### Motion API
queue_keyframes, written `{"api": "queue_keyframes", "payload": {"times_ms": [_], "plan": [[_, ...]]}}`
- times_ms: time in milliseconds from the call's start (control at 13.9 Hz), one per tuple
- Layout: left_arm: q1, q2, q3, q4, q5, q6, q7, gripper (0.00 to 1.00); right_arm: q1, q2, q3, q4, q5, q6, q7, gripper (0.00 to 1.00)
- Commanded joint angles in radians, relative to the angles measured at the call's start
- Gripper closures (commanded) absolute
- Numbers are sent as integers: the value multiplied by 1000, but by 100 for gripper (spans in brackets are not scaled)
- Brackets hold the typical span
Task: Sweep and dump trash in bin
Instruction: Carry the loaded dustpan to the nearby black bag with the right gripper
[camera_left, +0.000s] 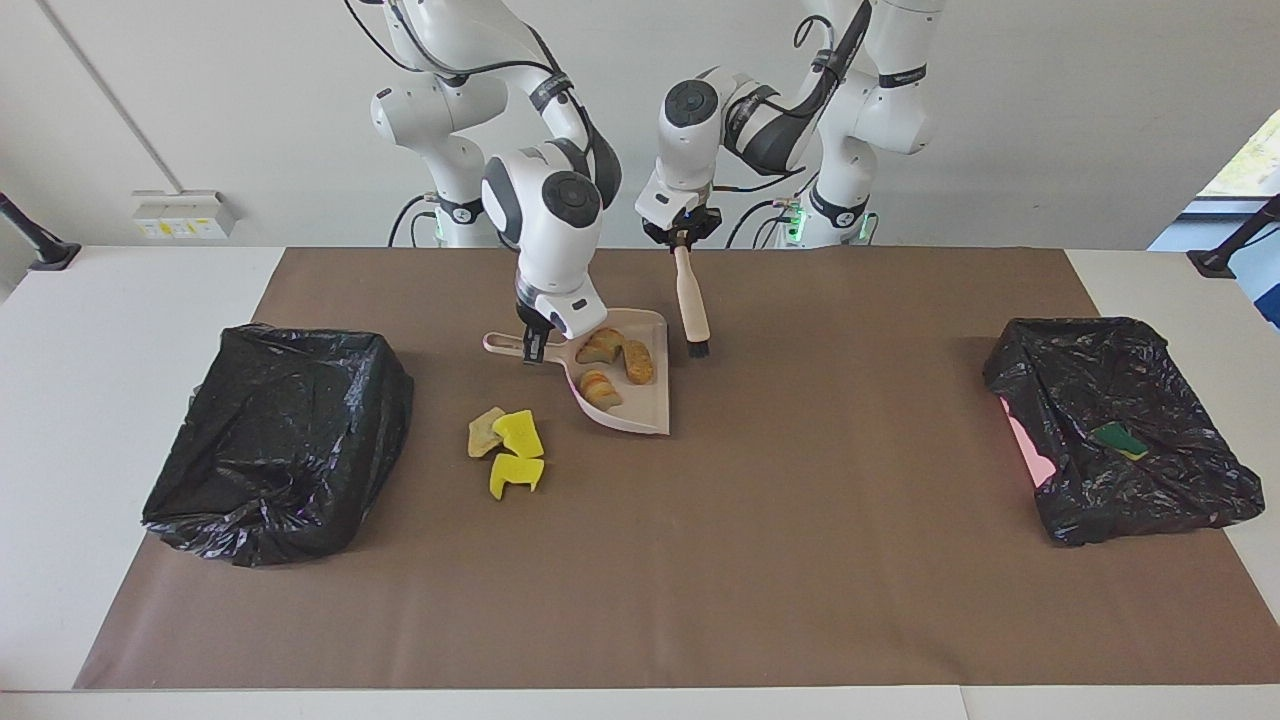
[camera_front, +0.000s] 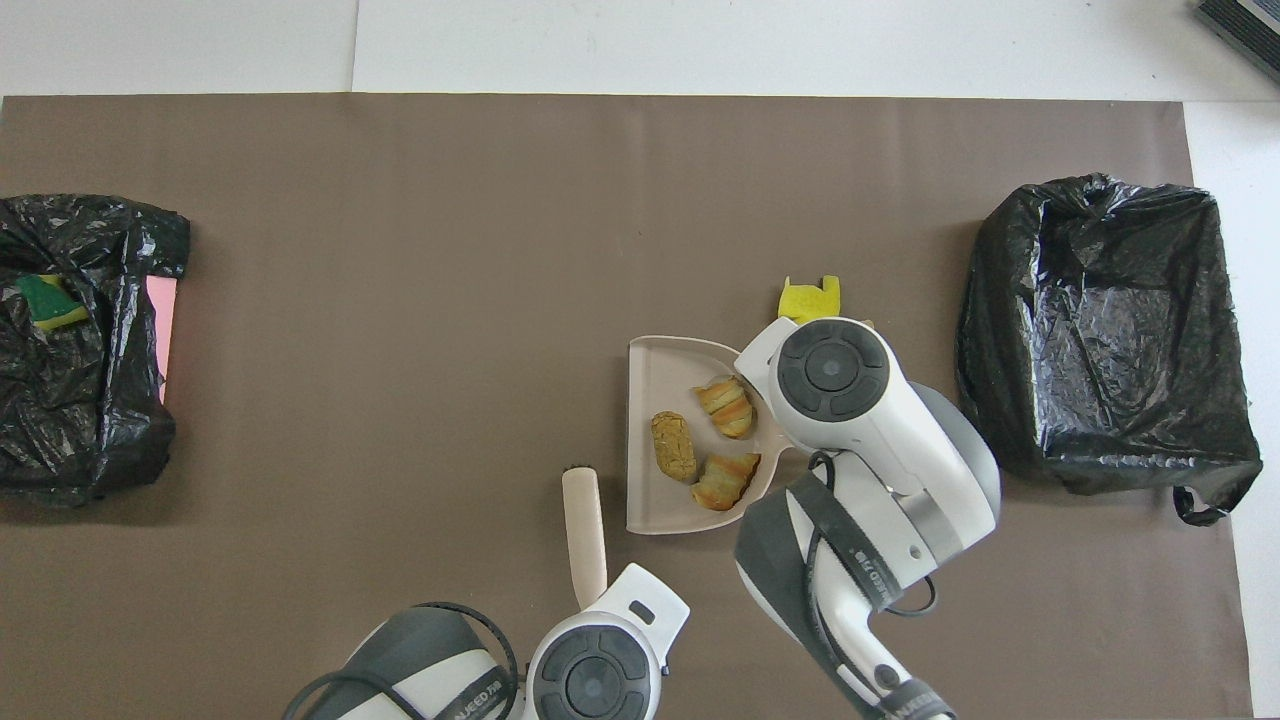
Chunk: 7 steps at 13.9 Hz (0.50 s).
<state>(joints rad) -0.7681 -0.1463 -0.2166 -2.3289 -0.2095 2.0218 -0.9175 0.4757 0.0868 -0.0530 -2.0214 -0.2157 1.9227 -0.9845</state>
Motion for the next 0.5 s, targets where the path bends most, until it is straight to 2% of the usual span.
{"api": "queue_keyframes", "payload": {"times_ms": [0,144,216,431], "plan": [[-84,-22,8,-33,16,29,-90,100,-81,-93,5,-11,13,-48,-78,100],[-126,-27,6,-43,-20,75,-98,100,-161,-146,4,-2,15,-53,-115,100],[-150,-22,6,-44,-60,102,-110,100,-208,-154,4,21,15,-54,-144,100],[-203,-10,6,-64,-76,167,-112,100,-356,-148,4,105,18,-68,-255,100]]}}
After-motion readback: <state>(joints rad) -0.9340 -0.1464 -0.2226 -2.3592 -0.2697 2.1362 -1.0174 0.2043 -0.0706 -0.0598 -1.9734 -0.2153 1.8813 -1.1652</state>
